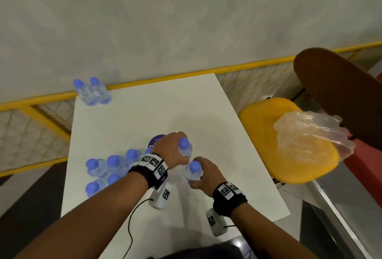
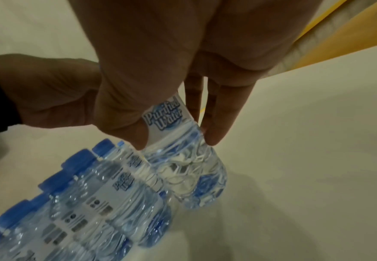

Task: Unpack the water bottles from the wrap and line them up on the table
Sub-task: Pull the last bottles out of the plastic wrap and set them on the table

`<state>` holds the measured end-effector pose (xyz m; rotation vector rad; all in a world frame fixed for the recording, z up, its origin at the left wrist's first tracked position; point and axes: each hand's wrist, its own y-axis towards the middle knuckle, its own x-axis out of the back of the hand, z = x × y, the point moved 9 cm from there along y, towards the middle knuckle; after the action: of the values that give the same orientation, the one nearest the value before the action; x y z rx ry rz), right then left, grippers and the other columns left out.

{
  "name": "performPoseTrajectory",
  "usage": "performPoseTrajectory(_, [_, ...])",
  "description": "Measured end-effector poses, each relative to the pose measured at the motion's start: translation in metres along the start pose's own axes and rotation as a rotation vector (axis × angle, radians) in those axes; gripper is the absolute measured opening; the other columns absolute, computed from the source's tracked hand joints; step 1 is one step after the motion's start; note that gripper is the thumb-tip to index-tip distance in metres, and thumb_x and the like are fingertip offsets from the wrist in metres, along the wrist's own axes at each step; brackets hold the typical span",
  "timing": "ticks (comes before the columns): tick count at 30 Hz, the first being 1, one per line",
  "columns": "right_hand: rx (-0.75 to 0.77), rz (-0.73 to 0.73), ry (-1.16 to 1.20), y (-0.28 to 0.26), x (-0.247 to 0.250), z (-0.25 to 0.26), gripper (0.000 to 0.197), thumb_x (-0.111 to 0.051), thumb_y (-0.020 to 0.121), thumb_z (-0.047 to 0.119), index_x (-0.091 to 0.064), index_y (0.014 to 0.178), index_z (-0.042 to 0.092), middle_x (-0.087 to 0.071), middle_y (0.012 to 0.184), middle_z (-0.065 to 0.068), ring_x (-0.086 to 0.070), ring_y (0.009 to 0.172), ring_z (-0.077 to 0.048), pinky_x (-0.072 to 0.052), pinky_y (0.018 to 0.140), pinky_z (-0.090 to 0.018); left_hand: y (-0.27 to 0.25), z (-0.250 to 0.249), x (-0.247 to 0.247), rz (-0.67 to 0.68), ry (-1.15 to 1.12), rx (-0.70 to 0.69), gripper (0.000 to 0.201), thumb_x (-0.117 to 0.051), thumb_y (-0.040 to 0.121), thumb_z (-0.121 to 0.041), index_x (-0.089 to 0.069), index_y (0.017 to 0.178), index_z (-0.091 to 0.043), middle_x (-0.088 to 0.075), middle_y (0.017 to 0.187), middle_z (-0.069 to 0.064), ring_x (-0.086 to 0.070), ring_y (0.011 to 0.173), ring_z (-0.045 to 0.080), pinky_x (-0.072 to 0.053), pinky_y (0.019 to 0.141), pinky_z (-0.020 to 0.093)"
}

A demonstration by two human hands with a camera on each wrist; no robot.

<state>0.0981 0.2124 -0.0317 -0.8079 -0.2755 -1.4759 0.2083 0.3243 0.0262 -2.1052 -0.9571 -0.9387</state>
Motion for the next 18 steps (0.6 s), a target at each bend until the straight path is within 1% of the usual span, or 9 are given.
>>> performPoseTrajectory(1, [-0.001,0.012,-0.025,0.005,-0.008,0.007,0.041,-0.076,0.060,0.034,-0.055,0.094,0.024,-0.063,0.095,0.002,-0.062,0.081,-0.022,-0.054,0.073,-0.040,-0.001,0.008,0.002,0.003,0.018,0.002,0.062,-0.071,0.057,-0.043,-0.049,0.114,-0.044,-0.063,0.098,-0.013,-0.063,0.086,0.019,-0.052,0.077,0.034])
performPoseTrajectory(2, [-0.003,0.023,-0.045,0.010,-0.014,0.012,0.041,-0.076,0.062,0.031,-0.055,0.096,0.022,-0.063,0.096,0.000,-0.062,0.082,-0.023,-0.054,0.074,-0.039,-0.002,0.013,0.003,0.018,0.041,0.001,0.070,-0.071,0.058,-0.041,-0.045,0.124,-0.046,-0.064,0.101,-0.011,-0.063,0.088,0.019,-0.053,0.079,0.036])
performPoseTrajectory(3, [-0.006,0.030,-0.060,0.014,-0.020,0.015,0.041,-0.076,0.063,0.028,-0.056,0.097,0.020,-0.063,0.096,-0.001,-0.061,0.083,-0.024,-0.054,0.074,-0.038,-0.002,0.019,0.002,0.032,0.074,0.002,0.071,-0.070,0.060,-0.040,-0.043,0.126,-0.047,-0.063,0.102,-0.010,-0.063,0.089,0.020,-0.054,0.080,0.038])
performPoseTrajectory(4, [-0.009,0.031,-0.067,0.018,-0.025,0.018,0.041,-0.076,0.063,0.027,-0.056,0.098,0.019,-0.063,0.097,-0.002,-0.061,0.084,-0.024,-0.053,0.075,-0.037,-0.002,0.024,0.001,0.051,0.106,0.006,0.066,-0.068,0.062,-0.039,-0.044,0.123,-0.047,-0.063,0.102,-0.008,-0.063,0.091,0.021,-0.055,0.080,0.039])
performPoseTrajectory(7, [-0.020,0.030,-0.071,0.023,-0.035,0.021,0.044,-0.078,0.064,0.024,-0.056,0.101,0.016,-0.063,0.100,-0.003,-0.061,0.086,-0.024,-0.051,0.075,-0.034,0.000,0.036,-0.002,0.094,0.184,0.004,0.040,-0.064,0.065,-0.037,-0.044,0.099,-0.042,-0.059,0.095,-0.007,-0.062,0.088,0.025,-0.057,0.076,0.041])
performPoseTrajectory(9, [-0.020,0.032,-0.059,0.024,-0.040,0.022,0.045,-0.079,0.063,0.022,-0.057,0.101,0.015,-0.063,0.100,-0.004,-0.061,0.086,-0.024,-0.052,0.076,-0.035,0.002,0.044,-0.005,0.128,0.223,-0.001,0.036,-0.065,0.067,-0.039,-0.040,0.093,-0.043,-0.059,0.092,-0.008,-0.061,0.082,0.023,-0.055,0.074,0.039])
performPoseTrajectory(11, [-0.030,0.024,-0.039,0.024,-0.043,0.020,0.045,-0.080,0.063,0.022,-0.058,0.101,0.016,-0.065,0.099,-0.003,-0.062,0.085,-0.023,-0.052,0.076,-0.034,0.004,0.050,-0.009,0.151,0.246,-0.012,0.040,-0.067,0.068,-0.041,-0.044,0.100,-0.044,-0.062,0.096,-0.010,-0.061,0.083,0.020,-0.053,0.073,0.036])
performPoseTrajectory(14, [-0.042,0.016,-0.025,0.024,-0.046,0.018,0.045,-0.080,0.062,0.025,-0.059,0.102,0.021,-0.066,0.098,0.000,-0.063,0.084,-0.021,-0.054,0.077,-0.033,0.010,0.057,-0.014,0.175,0.256,-0.021,0.053,-0.070,0.070,-0.046,-0.050,0.118,-0.040,-0.065,0.106,-0.011,-0.064,0.091,0.020,-0.051,0.077,0.034])
performPoseTrajectory(18, [-0.050,0.017,-0.006,0.024,-0.046,0.018,0.046,-0.079,0.065,0.024,-0.059,0.106,0.021,-0.066,0.101,0.000,-0.064,0.087,-0.021,-0.055,0.081,-0.036,0.016,0.062,-0.017,0.199,0.286,-0.029,0.056,-0.071,0.074,-0.048,-0.051,0.126,-0.037,-0.067,0.113,-0.010,-0.064,0.098,0.020,-0.048,0.079,0.033])
